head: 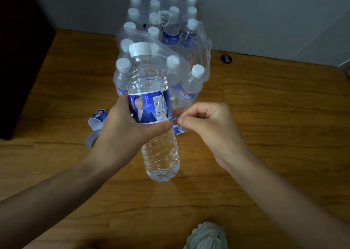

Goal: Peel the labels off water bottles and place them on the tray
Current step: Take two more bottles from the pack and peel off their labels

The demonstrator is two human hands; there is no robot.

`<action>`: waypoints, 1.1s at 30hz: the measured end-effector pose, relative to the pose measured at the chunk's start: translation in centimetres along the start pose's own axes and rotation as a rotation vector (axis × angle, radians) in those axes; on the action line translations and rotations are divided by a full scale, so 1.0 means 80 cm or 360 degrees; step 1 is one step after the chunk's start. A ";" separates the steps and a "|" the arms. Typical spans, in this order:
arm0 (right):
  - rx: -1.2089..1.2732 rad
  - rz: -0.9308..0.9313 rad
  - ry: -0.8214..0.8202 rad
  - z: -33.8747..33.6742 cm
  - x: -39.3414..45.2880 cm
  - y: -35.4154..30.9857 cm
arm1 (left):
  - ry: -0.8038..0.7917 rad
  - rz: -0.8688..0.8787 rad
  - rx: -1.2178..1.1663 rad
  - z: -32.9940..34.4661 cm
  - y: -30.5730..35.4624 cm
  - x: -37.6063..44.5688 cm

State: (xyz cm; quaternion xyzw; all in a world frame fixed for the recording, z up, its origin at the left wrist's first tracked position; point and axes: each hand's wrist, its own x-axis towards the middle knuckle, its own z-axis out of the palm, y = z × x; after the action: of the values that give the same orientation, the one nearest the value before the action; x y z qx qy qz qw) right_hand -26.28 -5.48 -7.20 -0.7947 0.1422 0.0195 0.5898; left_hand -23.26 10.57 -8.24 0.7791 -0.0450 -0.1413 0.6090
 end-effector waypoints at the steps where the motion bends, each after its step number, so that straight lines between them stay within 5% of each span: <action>1: -0.0002 0.0025 -0.0024 0.000 -0.001 0.000 | 0.0009 0.0006 -0.0005 -0.001 0.002 0.000; 5: -0.0009 0.0066 -0.0019 0.002 -0.005 -0.005 | 0.0014 0.0048 0.0095 -0.001 0.008 -0.006; 20: -0.0493 -0.0613 0.0325 0.016 -0.005 -0.014 | 0.0082 0.0115 0.0300 0.003 0.008 -0.015; 33: 0.0467 0.0127 0.0190 0.010 0.000 -0.002 | 0.0016 0.0113 0.0003 -0.002 0.016 -0.009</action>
State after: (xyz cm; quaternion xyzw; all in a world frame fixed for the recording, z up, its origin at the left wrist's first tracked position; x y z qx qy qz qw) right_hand -26.18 -4.71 -7.31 -0.6934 0.2098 -0.0255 0.6889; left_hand -23.76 10.58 -6.88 0.7783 -0.0695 -0.1156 0.6132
